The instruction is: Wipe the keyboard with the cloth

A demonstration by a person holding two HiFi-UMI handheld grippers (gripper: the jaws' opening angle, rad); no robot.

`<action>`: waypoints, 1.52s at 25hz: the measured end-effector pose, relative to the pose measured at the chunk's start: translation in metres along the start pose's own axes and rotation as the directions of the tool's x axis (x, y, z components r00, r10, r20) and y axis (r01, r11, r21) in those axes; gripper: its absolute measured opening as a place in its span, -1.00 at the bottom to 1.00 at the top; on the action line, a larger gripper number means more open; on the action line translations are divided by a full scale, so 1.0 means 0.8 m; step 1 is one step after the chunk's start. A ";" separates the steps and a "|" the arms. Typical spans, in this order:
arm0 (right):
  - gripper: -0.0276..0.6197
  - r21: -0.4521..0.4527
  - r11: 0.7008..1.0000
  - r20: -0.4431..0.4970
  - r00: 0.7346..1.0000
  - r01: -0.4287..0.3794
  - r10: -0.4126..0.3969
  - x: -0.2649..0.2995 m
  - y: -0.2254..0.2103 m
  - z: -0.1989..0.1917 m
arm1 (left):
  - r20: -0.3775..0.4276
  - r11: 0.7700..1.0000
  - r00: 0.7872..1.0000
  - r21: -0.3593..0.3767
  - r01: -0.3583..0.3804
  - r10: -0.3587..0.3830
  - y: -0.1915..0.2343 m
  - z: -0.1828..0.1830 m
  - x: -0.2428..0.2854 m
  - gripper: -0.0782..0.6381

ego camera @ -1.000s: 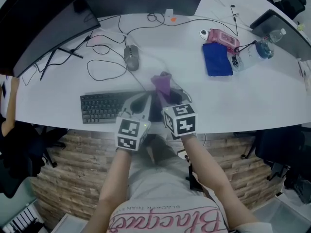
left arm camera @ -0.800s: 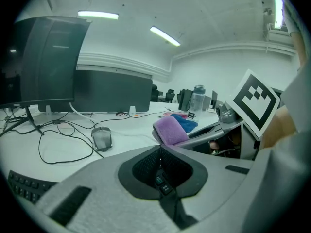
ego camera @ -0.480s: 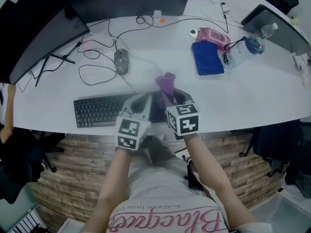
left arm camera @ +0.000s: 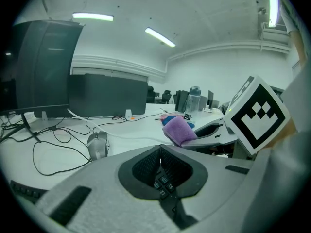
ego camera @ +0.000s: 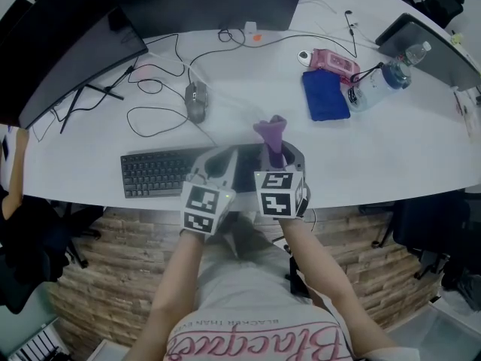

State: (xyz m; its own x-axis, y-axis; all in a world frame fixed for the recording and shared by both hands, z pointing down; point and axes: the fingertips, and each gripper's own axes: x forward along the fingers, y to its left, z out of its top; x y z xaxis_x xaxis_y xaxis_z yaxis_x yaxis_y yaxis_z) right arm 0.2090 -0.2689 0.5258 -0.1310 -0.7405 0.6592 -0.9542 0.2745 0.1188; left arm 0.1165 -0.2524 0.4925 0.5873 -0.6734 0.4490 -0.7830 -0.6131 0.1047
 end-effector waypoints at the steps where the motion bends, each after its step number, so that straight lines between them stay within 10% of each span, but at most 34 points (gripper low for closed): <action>1: -0.63 -0.011 0.999 -0.006 0.999 0.034 -0.034 -0.001 -0.001 0.001 | 0.001 1.000 1.000 -0.001 -0.001 0.001 0.002 -0.001 -0.002 -0.76; 12: -0.63 0.125 0.984 0.117 0.983 0.130 -0.144 -0.046 -0.023 0.039 | 0.031 1.000 0.999 0.005 0.009 -0.009 0.017 0.000 -0.044 -0.76; 38: -0.63 0.072 0.947 0.140 0.944 -0.312 0.300 -0.060 0.312 0.117 | 0.077 0.959 0.959 -0.098 -0.265 0.273 0.216 -0.053 -0.273 -0.76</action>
State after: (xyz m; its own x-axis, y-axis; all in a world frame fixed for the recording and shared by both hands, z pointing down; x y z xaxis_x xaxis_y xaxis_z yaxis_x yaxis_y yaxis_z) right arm -0.0482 -0.2220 0.4541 -0.4474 -0.7023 0.5537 -0.8825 0.4470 -0.1461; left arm -0.1556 -0.1934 0.4499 0.3649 -0.8450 0.3909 -0.9270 -0.3688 0.0681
